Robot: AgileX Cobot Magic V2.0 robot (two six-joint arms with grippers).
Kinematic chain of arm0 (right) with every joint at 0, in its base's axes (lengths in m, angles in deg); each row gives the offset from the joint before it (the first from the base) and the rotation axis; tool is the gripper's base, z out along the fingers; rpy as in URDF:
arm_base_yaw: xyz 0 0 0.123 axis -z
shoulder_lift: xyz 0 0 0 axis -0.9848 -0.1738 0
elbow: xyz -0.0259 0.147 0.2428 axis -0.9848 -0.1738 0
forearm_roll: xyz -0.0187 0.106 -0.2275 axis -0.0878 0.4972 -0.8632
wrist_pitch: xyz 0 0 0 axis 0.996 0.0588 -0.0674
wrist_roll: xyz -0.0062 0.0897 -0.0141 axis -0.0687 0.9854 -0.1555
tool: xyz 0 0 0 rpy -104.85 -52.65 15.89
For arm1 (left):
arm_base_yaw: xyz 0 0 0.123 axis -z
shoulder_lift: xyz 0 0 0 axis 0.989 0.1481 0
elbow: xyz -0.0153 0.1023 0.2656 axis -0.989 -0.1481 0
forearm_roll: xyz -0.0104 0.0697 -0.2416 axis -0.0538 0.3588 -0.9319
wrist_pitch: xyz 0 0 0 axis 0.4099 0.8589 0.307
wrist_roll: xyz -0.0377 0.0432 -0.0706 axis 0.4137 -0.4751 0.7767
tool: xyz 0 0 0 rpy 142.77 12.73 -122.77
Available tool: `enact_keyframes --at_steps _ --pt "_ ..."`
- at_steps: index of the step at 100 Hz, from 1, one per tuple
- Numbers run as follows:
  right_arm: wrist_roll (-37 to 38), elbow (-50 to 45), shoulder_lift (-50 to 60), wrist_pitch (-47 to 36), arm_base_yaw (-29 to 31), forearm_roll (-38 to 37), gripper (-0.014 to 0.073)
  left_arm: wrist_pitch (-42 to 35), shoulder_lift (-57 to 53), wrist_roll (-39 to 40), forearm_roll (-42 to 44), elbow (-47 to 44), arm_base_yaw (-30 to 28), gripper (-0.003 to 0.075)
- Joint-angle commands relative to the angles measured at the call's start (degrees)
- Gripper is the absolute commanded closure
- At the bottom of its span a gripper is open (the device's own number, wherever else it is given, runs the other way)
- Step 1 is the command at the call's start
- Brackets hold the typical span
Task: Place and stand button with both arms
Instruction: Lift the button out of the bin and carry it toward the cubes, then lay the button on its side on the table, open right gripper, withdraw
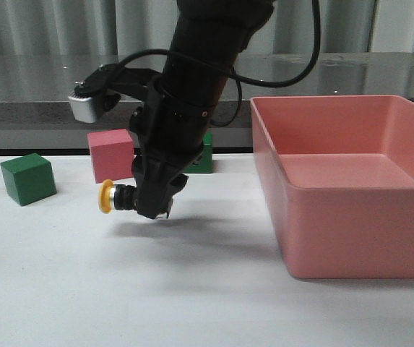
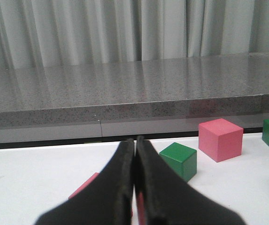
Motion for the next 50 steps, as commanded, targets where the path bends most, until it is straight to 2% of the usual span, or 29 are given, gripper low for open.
enact_keyframes --at_steps 1,18,25,32,50 --pt "-0.68 2.45 2.37 -2.20 -0.04 0.80 0.0425 -4.59 -1.79 0.70 -0.59 -2.53 0.03 0.0740" --pt "-0.68 2.45 2.03 -2.20 -0.04 0.88 0.0151 -4.59 -1.79 0.70 -0.59 -2.53 0.03 0.0740" --pt "-0.68 2.50 2.03 -2.07 -0.04 0.88 0.0073 -4.59 -1.79 0.70 -0.59 -2.53 0.03 0.0740" --pt "-0.68 2.62 2.17 -1.45 -0.04 0.88 0.0042 -4.59 -1.79 0.70 -0.59 -2.53 0.03 0.0740" --pt "0.47 5.09 4.22 4.64 -0.04 0.78 0.0048 -4.59 -1.79 0.70 -0.59 -2.53 0.03 0.0740"
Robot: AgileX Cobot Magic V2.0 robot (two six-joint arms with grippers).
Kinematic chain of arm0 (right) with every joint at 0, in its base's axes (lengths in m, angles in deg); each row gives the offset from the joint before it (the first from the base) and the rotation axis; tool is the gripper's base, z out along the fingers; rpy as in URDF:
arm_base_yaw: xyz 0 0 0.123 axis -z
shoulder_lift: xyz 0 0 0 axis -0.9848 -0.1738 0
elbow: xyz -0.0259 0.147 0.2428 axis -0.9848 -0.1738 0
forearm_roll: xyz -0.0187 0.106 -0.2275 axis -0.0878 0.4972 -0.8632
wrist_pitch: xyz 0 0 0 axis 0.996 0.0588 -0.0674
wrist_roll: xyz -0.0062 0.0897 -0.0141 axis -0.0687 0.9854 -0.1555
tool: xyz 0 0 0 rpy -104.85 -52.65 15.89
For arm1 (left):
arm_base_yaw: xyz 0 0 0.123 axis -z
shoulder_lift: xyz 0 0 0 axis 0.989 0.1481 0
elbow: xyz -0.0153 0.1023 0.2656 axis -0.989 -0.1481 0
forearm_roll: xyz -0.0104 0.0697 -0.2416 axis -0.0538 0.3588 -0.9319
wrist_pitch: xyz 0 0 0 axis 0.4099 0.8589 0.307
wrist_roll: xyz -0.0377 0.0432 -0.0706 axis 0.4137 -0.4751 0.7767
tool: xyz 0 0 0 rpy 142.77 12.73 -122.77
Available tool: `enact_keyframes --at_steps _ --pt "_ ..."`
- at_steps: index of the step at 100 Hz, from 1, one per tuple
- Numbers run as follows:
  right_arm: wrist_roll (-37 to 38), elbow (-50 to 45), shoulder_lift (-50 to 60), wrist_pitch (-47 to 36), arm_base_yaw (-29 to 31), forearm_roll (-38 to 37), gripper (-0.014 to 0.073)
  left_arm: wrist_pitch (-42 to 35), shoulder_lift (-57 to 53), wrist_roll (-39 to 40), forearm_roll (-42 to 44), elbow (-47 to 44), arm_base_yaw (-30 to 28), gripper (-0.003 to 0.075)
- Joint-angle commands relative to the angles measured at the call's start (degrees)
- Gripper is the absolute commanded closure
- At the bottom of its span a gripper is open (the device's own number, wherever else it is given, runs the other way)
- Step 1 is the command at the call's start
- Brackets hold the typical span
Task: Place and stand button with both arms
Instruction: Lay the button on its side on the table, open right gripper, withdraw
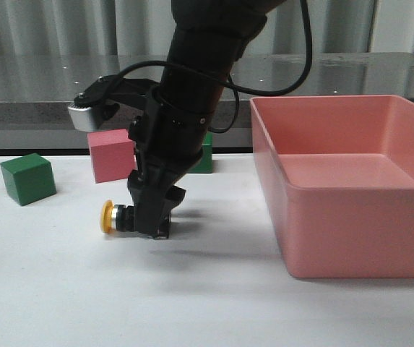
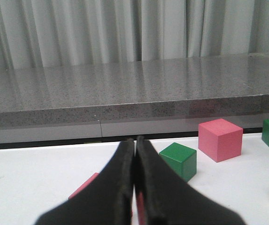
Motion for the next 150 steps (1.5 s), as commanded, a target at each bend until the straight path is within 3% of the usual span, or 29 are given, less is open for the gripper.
enact_keyframes --at_steps 1,9,19,42,68,85,116,137,150 --pt "0.86 3.43 5.77 2.63 -0.04 0.78 0.0052 -4.59 -1.79 0.70 -0.59 -2.53 0.03 0.0740" --pt "3.75 5.93 7.76 6.74 0.12 0.70 0.0106 -4.59 -1.79 0.70 -0.59 -2.53 0.03 0.0740" --pt "8.95 9.39 10.46 13.10 0.53 0.02 0.0244 -4.59 -1.79 0.70 -0.59 -2.53 0.03 0.0740" --pt "16.74 13.27 18.09 23.91 3.17 -7.02 0.0666 -4.59 -1.79 0.70 -0.59 -2.53 0.03 0.0740" --pt "28.21 12.60 29.49 26.77 11.86 -9.20 0.0654 -4.59 -1.79 0.70 -0.59 -2.53 0.03 0.0740" --pt "32.81 5.33 39.99 24.35 18.33 -9.20 0.0654 -4.95 -1.79 0.70 -0.59 -2.53 0.03 0.0740" --pt "39.63 -25.36 65.38 6.55 25.80 -10.65 0.0654 -9.74 -1.79 0.70 -3.62 -2.53 0.03 0.0740" --pt "43.73 -46.32 80.97 -3.60 28.92 -14.49 0.0654 -16.56 -1.79 0.85 -18.27 -2.53 0.03 0.0740" --pt "44.07 -54.91 88.44 -7.06 29.98 -14.63 0.0654 -15.12 -1.79 0.90 -26.31 -1.64 0.03 0.0740"
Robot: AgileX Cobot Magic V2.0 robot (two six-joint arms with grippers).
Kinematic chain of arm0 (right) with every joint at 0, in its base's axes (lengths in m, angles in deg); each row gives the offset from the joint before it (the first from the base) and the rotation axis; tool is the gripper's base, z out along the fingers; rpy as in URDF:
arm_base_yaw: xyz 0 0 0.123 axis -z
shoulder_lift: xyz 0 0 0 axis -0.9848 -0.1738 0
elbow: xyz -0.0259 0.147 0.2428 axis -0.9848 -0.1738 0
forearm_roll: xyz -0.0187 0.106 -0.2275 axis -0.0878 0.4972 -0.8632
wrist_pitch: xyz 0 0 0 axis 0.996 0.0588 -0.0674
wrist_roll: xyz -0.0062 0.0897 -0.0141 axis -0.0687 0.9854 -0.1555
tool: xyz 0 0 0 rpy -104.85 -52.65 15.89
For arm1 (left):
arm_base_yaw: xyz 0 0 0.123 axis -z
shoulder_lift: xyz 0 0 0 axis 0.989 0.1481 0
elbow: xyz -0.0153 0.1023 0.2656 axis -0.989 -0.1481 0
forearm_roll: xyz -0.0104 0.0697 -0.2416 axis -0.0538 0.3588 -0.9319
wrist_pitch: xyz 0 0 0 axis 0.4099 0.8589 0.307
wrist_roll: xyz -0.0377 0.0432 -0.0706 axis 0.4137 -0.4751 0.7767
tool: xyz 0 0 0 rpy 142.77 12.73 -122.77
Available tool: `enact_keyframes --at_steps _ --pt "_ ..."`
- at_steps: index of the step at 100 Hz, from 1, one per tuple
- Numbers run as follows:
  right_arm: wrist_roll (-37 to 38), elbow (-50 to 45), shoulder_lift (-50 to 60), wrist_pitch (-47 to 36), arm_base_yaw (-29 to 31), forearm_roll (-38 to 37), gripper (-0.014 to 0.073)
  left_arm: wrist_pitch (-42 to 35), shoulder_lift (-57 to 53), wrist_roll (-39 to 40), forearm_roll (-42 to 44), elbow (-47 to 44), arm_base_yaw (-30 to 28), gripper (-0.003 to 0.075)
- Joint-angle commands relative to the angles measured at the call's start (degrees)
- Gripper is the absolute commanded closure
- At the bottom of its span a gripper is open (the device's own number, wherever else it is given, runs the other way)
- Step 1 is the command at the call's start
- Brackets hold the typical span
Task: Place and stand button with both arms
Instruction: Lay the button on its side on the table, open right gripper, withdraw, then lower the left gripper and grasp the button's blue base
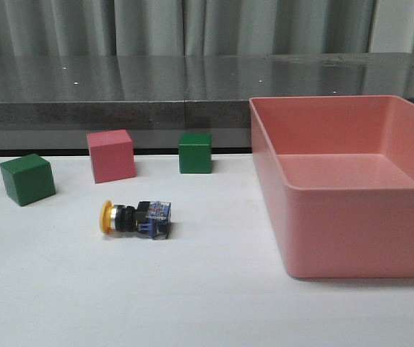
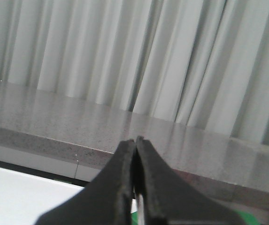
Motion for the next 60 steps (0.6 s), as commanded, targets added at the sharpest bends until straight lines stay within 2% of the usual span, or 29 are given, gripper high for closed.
enact_keyframes --at_steps 1,18,33,40,47,51,60 --pt "0.57 -3.72 4.73 -7.10 0.85 -0.93 0.0654 -3.20 -1.79 0.59 -5.54 -1.39 0.03 0.0740" --pt "0.62 -8.49 11.13 -8.62 0.87 -0.93 0.0654 10.69 2.55 0.21 -6.88 5.28 0.03 0.0740" --pt "0.62 -8.75 12.88 -8.30 0.87 -0.94 0.0654 24.44 16.64 -0.30 -2.89 16.41 0.03 0.0740" --pt "0.62 -8.75 12.88 -8.30 0.87 -0.94 0.0654 30.64 25.32 -6.36 -2.62 22.94 0.03 0.0740" --pt "0.62 -8.75 12.88 -8.25 0.87 -0.94 0.0654 36.35 34.19 -16.06 -3.55 29.68 0.16 0.0739" --pt "0.62 -8.80 12.88 -8.25 0.87 -0.94 0.0654 39.79 39.35 -24.02 -5.70 33.58 0.37 0.0739" --pt "0.62 -8.76 12.88 -8.25 0.87 -1.00 0.0654 45.31 49.25 -34.86 -11.65 40.67 0.94 0.0739"
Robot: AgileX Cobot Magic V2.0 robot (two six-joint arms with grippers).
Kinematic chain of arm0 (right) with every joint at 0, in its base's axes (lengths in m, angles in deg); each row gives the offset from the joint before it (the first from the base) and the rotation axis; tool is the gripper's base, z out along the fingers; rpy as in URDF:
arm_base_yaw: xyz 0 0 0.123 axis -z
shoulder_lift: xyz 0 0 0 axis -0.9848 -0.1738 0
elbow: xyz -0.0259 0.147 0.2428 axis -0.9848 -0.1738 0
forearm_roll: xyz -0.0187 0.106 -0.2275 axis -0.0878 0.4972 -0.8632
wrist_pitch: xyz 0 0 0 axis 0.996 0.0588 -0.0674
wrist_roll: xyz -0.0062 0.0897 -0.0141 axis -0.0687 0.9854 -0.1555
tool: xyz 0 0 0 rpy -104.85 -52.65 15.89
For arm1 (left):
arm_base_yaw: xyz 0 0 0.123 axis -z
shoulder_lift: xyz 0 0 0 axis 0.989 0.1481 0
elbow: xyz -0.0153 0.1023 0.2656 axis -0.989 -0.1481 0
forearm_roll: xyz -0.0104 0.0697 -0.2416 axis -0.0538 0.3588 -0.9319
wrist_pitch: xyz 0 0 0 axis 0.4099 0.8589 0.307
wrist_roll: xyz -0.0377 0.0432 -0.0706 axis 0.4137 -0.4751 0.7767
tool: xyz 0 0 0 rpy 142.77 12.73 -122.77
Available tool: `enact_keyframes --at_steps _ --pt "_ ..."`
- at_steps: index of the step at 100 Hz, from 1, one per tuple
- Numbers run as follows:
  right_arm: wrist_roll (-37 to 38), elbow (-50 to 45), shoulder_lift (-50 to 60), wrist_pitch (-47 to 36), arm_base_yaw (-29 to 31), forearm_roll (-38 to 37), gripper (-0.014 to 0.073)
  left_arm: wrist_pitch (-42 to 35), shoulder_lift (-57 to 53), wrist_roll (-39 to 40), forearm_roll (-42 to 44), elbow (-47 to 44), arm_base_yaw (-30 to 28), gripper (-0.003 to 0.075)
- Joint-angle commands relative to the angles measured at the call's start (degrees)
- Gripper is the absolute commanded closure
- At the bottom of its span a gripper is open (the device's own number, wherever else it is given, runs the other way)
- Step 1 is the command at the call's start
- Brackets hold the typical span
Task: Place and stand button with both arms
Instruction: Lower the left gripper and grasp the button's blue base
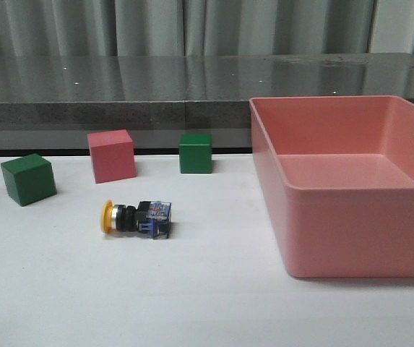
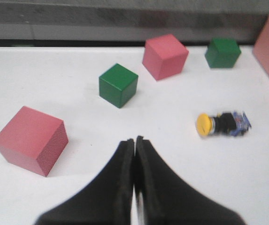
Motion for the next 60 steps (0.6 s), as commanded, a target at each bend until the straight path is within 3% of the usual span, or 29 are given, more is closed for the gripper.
enact_keyframes --at_steps 1,12,19,34,46,52,60 --pt "0.27 1.33 -0.26 -4.30 0.27 -0.76 0.0654 3.18 9.56 -12.23 -7.38 8.43 0.80 0.0738" --pt "0.27 1.33 -0.26 -4.24 0.27 -0.76 0.0654 9.11 21.20 -25.67 -16.00 15.99 1.06 0.0724" --pt "0.27 1.33 -0.26 -4.06 0.27 -0.76 0.0654 13.01 28.69 -34.33 -21.41 20.41 1.06 0.0671" --pt "0.27 1.33 -0.26 -3.54 0.27 -0.76 0.0654 24.54 44.15 -50.48 -28.30 28.57 1.06 0.0466" --pt "0.27 1.33 -0.26 -2.86 0.27 -0.90 0.0654 33.26 55.25 -57.75 -33.80 33.17 1.06 0.0267" --pt "0.27 1.33 -0.26 -2.86 0.27 -0.98 0.0654 35.69 59.07 -61.49 -37.31 34.29 1.19 0.0216" --pt "0.27 1.33 -0.26 -2.92 0.27 -1.56 0.0654 38.57 64.46 -66.71 -41.17 35.66 1.68 0.0207"
